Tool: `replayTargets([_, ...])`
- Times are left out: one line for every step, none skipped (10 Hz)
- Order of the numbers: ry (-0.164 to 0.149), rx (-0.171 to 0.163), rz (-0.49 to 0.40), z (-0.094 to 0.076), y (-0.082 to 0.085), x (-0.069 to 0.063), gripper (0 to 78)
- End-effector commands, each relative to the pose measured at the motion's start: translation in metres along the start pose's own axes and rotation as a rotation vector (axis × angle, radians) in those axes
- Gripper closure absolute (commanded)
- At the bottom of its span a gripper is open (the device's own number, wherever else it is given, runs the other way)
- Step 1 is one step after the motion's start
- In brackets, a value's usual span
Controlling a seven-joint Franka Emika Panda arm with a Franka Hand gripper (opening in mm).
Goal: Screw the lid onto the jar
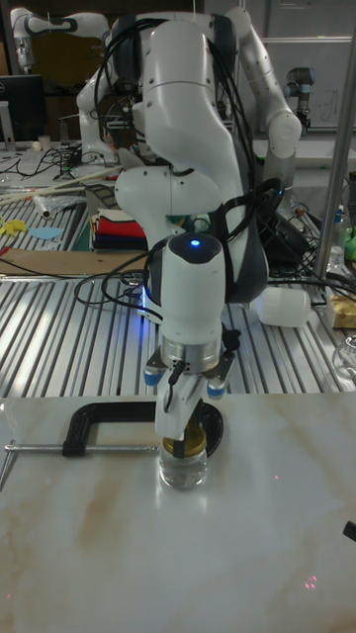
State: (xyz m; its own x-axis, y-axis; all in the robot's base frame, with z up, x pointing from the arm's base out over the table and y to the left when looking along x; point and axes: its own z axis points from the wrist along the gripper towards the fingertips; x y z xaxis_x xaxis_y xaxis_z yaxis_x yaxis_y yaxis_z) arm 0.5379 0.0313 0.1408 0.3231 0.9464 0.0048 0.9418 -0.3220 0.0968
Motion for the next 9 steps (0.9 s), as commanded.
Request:
replayTargets([-0.022,0.027,0.007,-0.0004,0.0009,0.0002,76.4])
replayTargets([-0.029,0.047,0.007,-0.0006,0.0015,0.0002,76.4])
replayTargets([-0.030,0.051,0.006,-0.0006,0.0017,0.0003,76.4])
replayTargets([-0.031,0.053,0.006,-0.0005,0.0017,0.0003,76.4])
replayTargets([-0.034,0.059,0.004,-0.0004,0.0019,0.0004,76.4])
replayTargets([-0.040,0.066,0.000,-0.0002,0.0021,0.0005,76.4])
replayTargets([-0.044,0.076,-0.002,0.0001,0.0025,0.0010,76.4])
replayTargets([-0.048,0.086,-0.005,0.0006,0.0028,0.0018,76.4])
replayTargets([-0.049,0.088,-0.005,0.0008,0.0030,0.0021,76.4])
